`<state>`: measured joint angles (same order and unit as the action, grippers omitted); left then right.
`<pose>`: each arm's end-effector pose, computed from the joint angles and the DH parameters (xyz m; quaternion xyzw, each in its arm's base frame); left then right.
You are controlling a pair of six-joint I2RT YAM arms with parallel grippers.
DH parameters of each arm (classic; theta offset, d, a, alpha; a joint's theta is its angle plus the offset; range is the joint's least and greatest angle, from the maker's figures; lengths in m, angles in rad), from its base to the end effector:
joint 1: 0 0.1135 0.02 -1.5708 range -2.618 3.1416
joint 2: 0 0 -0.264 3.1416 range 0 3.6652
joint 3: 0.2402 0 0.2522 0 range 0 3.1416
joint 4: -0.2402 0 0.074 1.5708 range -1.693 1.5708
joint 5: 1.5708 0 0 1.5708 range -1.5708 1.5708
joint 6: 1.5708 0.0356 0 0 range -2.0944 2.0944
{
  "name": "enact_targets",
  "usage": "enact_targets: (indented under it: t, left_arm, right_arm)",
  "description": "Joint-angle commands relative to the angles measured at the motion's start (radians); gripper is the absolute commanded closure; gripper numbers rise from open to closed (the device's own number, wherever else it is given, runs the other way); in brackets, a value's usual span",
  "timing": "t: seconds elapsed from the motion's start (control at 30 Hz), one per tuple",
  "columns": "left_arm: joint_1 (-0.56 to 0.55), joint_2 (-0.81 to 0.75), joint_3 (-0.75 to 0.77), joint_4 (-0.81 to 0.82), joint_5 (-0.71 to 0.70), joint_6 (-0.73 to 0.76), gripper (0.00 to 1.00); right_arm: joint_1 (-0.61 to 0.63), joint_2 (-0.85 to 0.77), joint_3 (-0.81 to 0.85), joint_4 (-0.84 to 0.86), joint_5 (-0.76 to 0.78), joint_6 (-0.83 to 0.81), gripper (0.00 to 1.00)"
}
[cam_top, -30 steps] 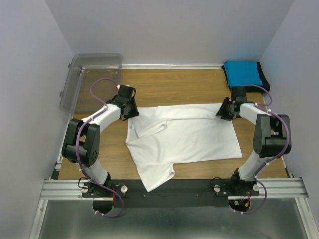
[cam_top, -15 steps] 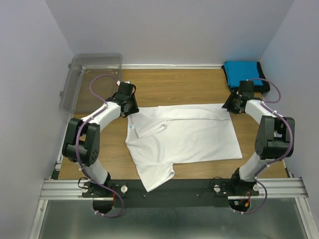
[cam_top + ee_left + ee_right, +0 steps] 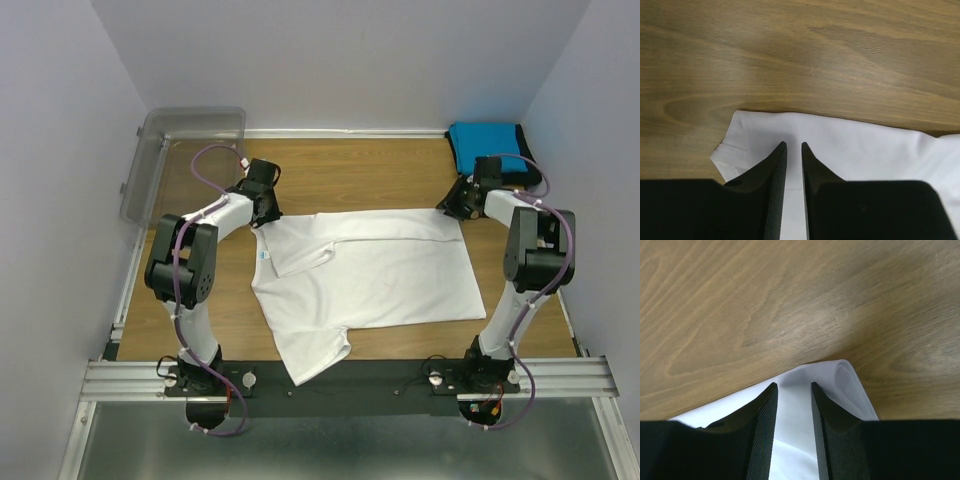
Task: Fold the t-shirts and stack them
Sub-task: Fold the tshirt
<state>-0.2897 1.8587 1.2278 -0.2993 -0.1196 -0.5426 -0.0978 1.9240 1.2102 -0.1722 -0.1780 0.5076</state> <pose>0.3783 -0.1083 0.1829 -0.1381 0.9375 -0.0752 0.3104 0.4034 -0.0332 0.1617 0.2512 0.9045 0.1500 0.3104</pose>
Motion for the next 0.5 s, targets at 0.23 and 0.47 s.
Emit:
enact_targets:
  t: [0.23, 0.47]
  left_arm:
    - [0.041, 0.097, 0.016, -0.009, -0.063, -0.022, 0.77]
    - [0.049, 0.148, 0.083, -0.017, -0.057, -0.013, 0.77]
  right_arm:
    - [-0.112, 0.113, -0.003, 0.036, 0.035, 0.043, 0.61]
    - [-0.125, 0.179, 0.048, 0.034, 0.017, 0.035, 0.6]
